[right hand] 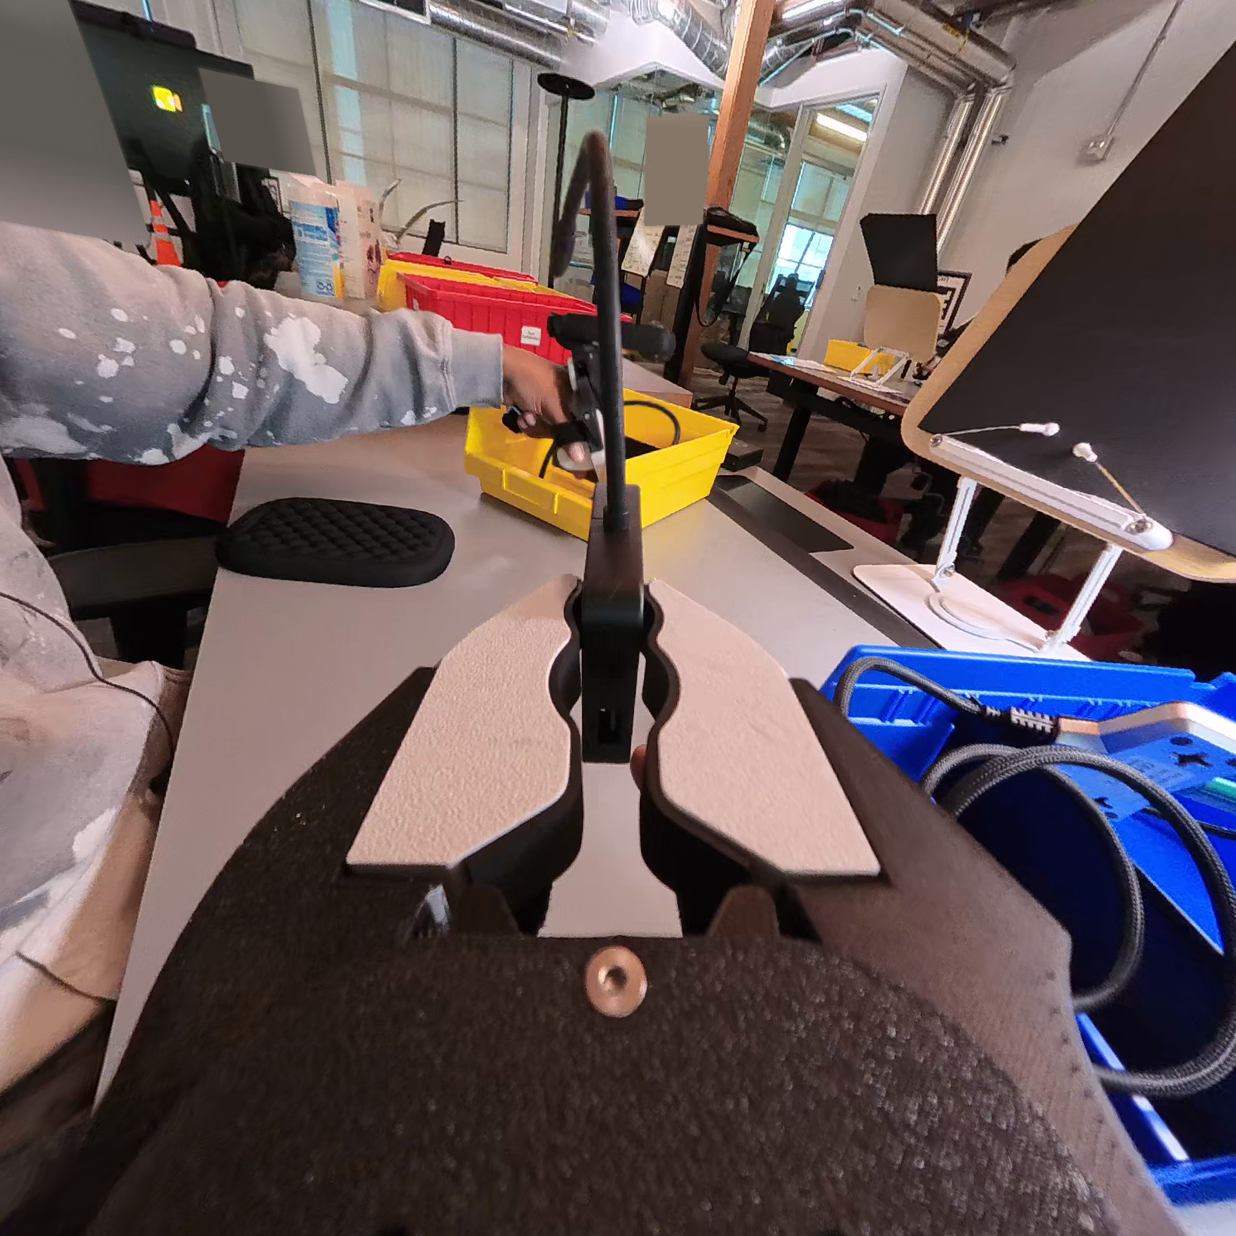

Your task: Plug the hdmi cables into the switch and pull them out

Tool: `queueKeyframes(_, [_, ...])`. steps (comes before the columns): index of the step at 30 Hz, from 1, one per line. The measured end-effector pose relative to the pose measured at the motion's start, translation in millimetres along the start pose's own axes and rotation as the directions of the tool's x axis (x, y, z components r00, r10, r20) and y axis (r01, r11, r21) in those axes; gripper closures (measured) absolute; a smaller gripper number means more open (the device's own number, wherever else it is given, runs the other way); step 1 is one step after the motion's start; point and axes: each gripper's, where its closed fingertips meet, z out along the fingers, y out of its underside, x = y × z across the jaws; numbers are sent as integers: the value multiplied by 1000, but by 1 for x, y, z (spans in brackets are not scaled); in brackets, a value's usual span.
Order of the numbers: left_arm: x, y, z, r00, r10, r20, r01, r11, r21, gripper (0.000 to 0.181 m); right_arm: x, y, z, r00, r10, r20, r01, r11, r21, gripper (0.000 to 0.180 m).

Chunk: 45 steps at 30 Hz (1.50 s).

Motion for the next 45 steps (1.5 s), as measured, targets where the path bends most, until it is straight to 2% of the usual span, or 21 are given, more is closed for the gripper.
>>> queueKeyframes(1, [2, -3, -7, 1000, 6, 6, -6, 1000, 28, 172, 1, 1, -1, 1000, 8, 0, -8, 1000, 3, 166])
queueKeyframes(8, [22, -38, -86, 995, 51, 85, -76, 942, 327, 173, 7, -5, 1, 1000, 12, -12, -11, 999, 53, 166])
queueKeyframes(14, [67, -75, -183, 984, 95, 151, -170, 762, 625, 174, 18, -19, 6, 999, 47, -27, -42, 987, 152, 166])
queueKeyframes(17, [110, -90, -222, 982, 142, 125, -188, 664, 724, 174, 21, -21, 11, 997, 66, -26, -60, 979, 193, 166])
queueKeyframes(20, [169, -98, -230, 977, 210, -27, -123, 664, 738, 174, 23, -21, 13, 996, 90, -18, -84, 970, 227, 166])
queueKeyframes(23, [233, -94, -210, 915, 260, -310, 21, 735, 678, 174, 24, -22, 11, 994, 105, -17, -97, 963, 250, 166])
queueKeyframes(25, [266, -86, -180, 854, 247, -458, 82, 805, 588, 174, 25, -23, 7, 994, 112, -17, -104, 959, 264, 166])
queueKeyframes(29, [290, -75, -92, 786, 103, -610, 187, 901, 393, 173, 27, -23, 3, 991, 130, -19, -119, 951, 284, 166])
queueKeyframes(33, [275, -72, 9, 787, -56, -615, 265, 930, 256, 173, 28, -21, 2, 990, 135, -25, -123, 952, 281, 166])
queueKeyframes(35, [260, -74, 51, 822, -88, -562, 267, 933, 243, 172, 28, -20, 3, 990, 140, -24, -128, 953, 276, 166])
queueKeyframes(37, [250, -79, 77, 849, -88, -520, 250, 935, 251, 171, 29, -18, 4, 989, 148, -22, -136, 953, 272, 166])
queueKeyframes(39, [244, -82, 92, 887, -42, -460, 178, 950, 257, 167, 30, -16, 6, 988, 156, -19, -146, 952, 269, 166])
queueKeyframes(41, [242, -78, 98, 914, 31, -404, 71, 970, 234, 152, 32, -14, 8, 986, 165, -17, -155, 952, 264, 166])
queueKeyframes(44, [237, -71, 88, 934, 146, -327, -63, 966, 250, 140, 35, -12, 12, 984, 177, -6, -169, 950, 263, 166])
queueKeyframes(45, [237, -73, 79, 933, 188, -308, -93, 950, 298, 139, 36, -13, 13, 983, 181, 1, -175, 947, 268, 166])
